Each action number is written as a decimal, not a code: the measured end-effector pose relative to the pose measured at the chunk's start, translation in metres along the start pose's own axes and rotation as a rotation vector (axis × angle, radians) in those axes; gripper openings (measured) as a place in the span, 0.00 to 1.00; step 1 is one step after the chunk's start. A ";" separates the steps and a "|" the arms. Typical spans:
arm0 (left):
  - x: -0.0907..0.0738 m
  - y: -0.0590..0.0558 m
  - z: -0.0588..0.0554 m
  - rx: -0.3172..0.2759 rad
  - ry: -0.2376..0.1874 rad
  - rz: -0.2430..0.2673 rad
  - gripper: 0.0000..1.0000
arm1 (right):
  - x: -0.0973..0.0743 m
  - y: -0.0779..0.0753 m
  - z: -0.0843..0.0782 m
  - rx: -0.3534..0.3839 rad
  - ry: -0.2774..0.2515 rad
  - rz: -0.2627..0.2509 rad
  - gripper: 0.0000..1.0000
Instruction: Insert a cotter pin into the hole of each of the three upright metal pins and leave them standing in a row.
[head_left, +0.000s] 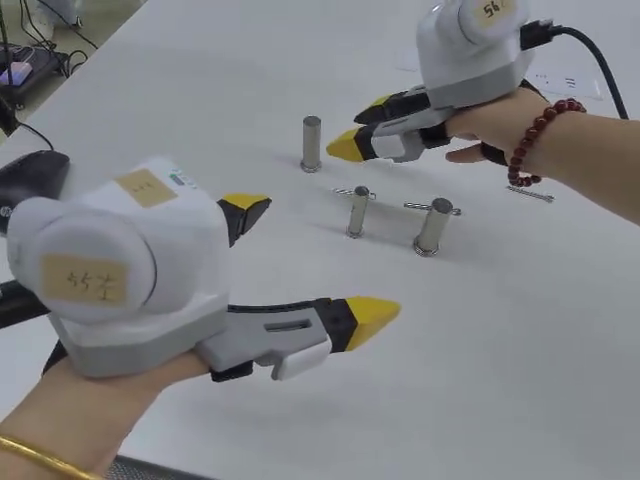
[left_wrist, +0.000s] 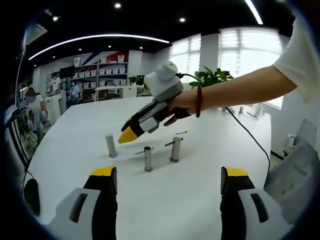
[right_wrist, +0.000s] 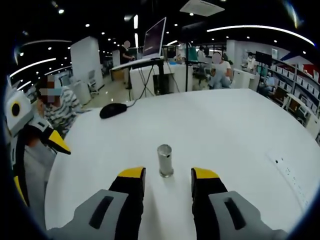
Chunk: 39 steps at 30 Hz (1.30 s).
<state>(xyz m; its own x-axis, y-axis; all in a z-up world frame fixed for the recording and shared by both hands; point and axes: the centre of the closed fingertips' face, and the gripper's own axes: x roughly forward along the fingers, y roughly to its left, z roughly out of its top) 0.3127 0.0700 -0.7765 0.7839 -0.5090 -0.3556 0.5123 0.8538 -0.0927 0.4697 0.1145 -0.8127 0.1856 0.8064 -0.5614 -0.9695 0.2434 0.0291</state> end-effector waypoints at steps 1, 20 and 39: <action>0.001 -0.001 0.000 -0.002 -0.001 -0.003 0.85 | 0.003 0.000 0.002 0.001 -0.006 0.001 0.38; 0.000 0.002 0.001 -0.018 -0.006 0.001 0.82 | 0.038 0.000 0.010 -0.016 -0.043 0.012 0.24; 0.000 0.002 0.002 -0.016 -0.008 0.000 0.81 | 0.039 -0.001 0.009 -0.012 -0.033 -0.032 0.14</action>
<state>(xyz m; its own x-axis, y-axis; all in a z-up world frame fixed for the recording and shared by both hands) 0.3149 0.0715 -0.7747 0.7865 -0.5100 -0.3483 0.5068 0.8553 -0.1080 0.4791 0.1509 -0.8272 0.2211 0.8157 -0.5346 -0.9648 0.2630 0.0021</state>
